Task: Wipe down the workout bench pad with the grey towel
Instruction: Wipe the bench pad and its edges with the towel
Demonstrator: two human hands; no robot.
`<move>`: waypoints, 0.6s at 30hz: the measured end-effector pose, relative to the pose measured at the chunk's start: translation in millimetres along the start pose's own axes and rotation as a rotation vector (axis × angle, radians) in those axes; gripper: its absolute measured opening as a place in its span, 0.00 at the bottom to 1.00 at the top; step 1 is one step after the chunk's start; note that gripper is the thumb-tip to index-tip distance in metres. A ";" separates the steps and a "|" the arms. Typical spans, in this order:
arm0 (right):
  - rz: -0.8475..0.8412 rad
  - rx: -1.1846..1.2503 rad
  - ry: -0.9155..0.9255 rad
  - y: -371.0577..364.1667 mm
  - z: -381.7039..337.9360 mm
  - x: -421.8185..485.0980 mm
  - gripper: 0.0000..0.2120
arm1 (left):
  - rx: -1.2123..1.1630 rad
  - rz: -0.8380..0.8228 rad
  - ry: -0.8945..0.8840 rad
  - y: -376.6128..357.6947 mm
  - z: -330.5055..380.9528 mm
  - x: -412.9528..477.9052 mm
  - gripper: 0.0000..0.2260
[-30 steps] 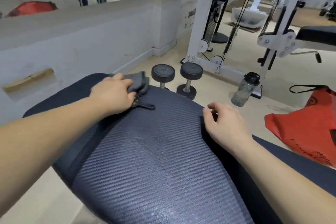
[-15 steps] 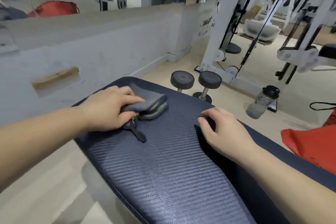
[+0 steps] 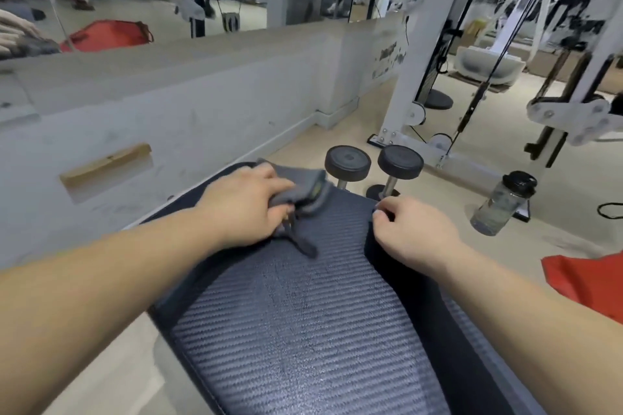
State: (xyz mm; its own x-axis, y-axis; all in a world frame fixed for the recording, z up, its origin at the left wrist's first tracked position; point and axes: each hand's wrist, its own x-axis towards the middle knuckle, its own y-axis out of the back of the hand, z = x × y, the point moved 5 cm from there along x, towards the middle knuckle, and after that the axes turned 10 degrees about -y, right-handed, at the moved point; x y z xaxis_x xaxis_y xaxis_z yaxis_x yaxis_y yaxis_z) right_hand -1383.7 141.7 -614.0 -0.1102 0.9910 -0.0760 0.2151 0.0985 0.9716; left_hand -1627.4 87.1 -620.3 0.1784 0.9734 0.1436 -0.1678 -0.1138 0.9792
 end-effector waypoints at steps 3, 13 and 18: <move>-0.008 -0.005 -0.030 -1.9 -5.5 -5.2 0.17 | 0.107 -0.061 0.269 0.1 20.5 31.9 0.17; -0.012 -0.040 -0.043 -0.2 -2.2 -4.2 0.18 | 0.054 -0.078 -0.128 -8.6 57.8 33.0 0.20; 0.007 -0.067 -0.034 -3.7 -7.8 -11.5 0.26 | 0.108 -0.060 0.147 5.0 -12.2 -21.1 0.20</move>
State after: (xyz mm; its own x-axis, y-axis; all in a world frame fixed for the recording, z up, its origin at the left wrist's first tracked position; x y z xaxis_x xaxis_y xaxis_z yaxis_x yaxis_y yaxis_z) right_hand -1390.8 129.2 -615.0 -0.0753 0.9943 -0.0754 0.1503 0.0861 0.9849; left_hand -1643.9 68.4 -620.2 0.0402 0.9967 0.0701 -0.0549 -0.0678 0.9962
